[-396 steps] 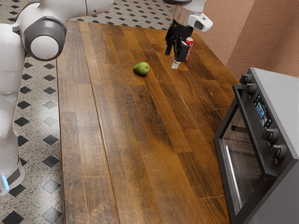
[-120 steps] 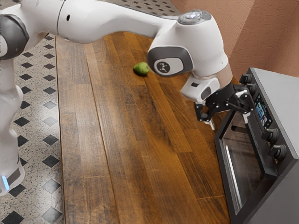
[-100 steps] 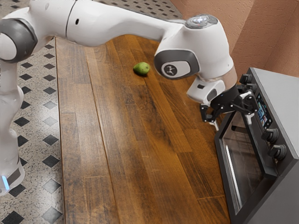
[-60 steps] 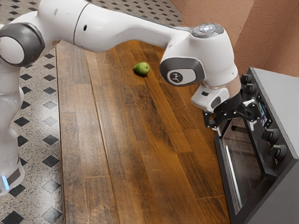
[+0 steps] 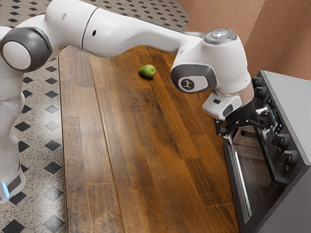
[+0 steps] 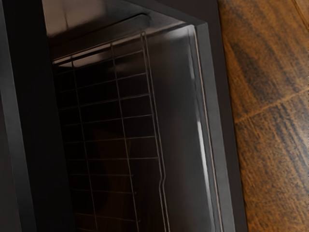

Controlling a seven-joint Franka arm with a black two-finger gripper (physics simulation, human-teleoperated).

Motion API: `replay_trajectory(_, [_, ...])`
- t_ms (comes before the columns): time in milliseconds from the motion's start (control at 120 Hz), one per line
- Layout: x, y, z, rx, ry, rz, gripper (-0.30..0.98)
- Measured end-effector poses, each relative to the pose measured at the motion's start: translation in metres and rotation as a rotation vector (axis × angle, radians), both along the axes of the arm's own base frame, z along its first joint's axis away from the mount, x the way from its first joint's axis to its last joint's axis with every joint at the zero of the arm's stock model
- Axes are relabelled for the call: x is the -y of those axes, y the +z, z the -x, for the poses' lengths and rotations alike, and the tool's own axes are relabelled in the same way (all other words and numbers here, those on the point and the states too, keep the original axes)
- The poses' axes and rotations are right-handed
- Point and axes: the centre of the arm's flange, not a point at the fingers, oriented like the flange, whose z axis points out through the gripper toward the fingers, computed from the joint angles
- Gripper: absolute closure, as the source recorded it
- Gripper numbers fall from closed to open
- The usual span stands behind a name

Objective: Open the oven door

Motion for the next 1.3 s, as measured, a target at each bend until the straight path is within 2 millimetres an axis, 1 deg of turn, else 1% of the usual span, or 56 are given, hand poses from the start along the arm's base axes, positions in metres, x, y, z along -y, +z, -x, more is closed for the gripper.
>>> replay_trajectory(83, [-0.003, 0.0, 0.001, -0.007, 0.005, -0.003, 0.0])
replay_trajectory(175, [0.004, 0.002, 0.009, -0.018, -0.006, -0.008, 0.03])
replay_trajectory(250, [0.007, -0.003, 0.016, -0.039, -0.011, -0.018, -0.01])
replay_trajectory(333, [0.013, -0.008, 0.038, -0.061, -0.025, -0.035, 0.01])
replay_trajectory(375, [0.013, -0.011, 0.053, -0.073, -0.03, -0.048, 0.02])
replay_trajectory(400, [0.011, -0.016, 0.066, -0.086, -0.032, -0.059, 0.02])
replay_trajectory(450, [0.001, -0.027, 0.102, -0.113, -0.031, -0.089, 0.02])
replay_trajectory(467, [-0.005, -0.028, 0.122, -0.119, -0.029, -0.103, 0.09])
replay_trajectory(483, [-0.005, -0.028, 0.144, -0.122, -0.036, -0.116, 0.11])
replay_trajectory(517, [0.005, -0.031, 0.195, -0.126, -0.073, -0.151, 0.09])
replay_trajectory(533, [0.011, -0.026, 0.228, -0.121, -0.09, -0.167, 0.08])
replay_trajectory(550, [0.021, -0.015, 0.265, -0.101, -0.114, -0.183, 0.07])
replay_trajectory(567, [0.036, 0.002, 0.304, -0.069, -0.144, -0.198, 0.06])
replay_trajectory(575, [0.043, 0.014, 0.321, -0.048, -0.155, -0.2, 0.06])
replay_trajectory(592, [0.054, 0.057, 0.352, 0.013, -0.171, -0.178, 0.05])
replay_trajectory(608, [0.055, 0.1, 0.374, 0.066, -0.168, -0.143, 0.04])
replay_trajectory(625, [0.048, 0.139, 0.385, 0.098, -0.149, -0.1, 0.04])
replay_trajectory(633, [0.043, 0.155, 0.387, 0.106, -0.136, -0.079, 0.04])
replay_trajectory(642, [0.036, 0.168, 0.386, 0.106, -0.12, -0.059, 0.03])
replay_trajectory(650, [0.029, 0.181, 0.38, 0.098, -0.1, -0.038, 0.03])
replay_trajectory(667, [0.013, 0.203, 0.357, 0.065, -0.052, 0.005, 0.03])
replay_trajectory(692, [-0.01, 0.22, 0.31, -0.01, 0.028, 0.053, 0.02])
replay_trajectory(708, [-0.023, 0.223, 0.28, -0.061, 0.08, 0.073, 0.02])
replay_trajectory(725, [-0.034, 0.217, 0.247, -0.12, 0.135, 0.084, 0.02])
replay_trajectory(750, [-0.052, 0.203, 0.2, -0.205, 0.222, 0.094, 0.02])
replay_trajectory(792, [-0.083, 0.177, 0.137, -0.318, 0.37, 0.108, 0.01])
replay_trajectory(817, [-0.108, 0.164, 0.108, -0.363, 0.475, 0.12, 0.01])
replay_trajectory(850, [-0.148, 0.154, 0.083, -0.401, 0.618, 0.136, 0.01])
replay_trajectory(883, [-0.189, 0.153, 0.073, -0.419, 0.751, 0.153, 0.01])
replay_trajectory(908, [-0.212, 0.157, 0.075, -0.426, 0.832, 0.169, 0.01])
replay_trajectory(925, [-0.224, 0.161, 0.079, -0.428, 0.877, 0.18, 0.0])
replay_trajectory(950, [-0.237, 0.166, 0.084, -0.431, 0.937, 0.195, 0.0])
replay_trajectory(1008, [-0.259, 0.189, 0.097, -0.396, 1.058, 0.25, 0.0])
replay_trajectory(1042, [-0.273, 0.19, 0.097, -0.389, 1.13, 0.269, 0.0])
replay_trajectory(1067, [-0.285, 0.178, 0.085, -0.399, 1.194, 0.265, 0.0])
replay_trajectory(1100, [-0.295, 0.155, 0.069, -0.431, 1.267, 0.255, 0.0])
replay_trajectory(1158, [-0.306, 0.104, 0.042, -0.522, 1.358, 0.232, 0.0])
replay_trajectory(1192, [-0.311, 0.083, 0.032, -0.556, 1.397, 0.227, 0.0])
replay_trajectory(1242, [-0.313, 0.067, 0.024, -0.58, 1.439, 0.234, 0.0])
replay_trajectory(1300, [-0.313, 0.062, 0.022, -0.586, 1.482, 0.254, 0.0])
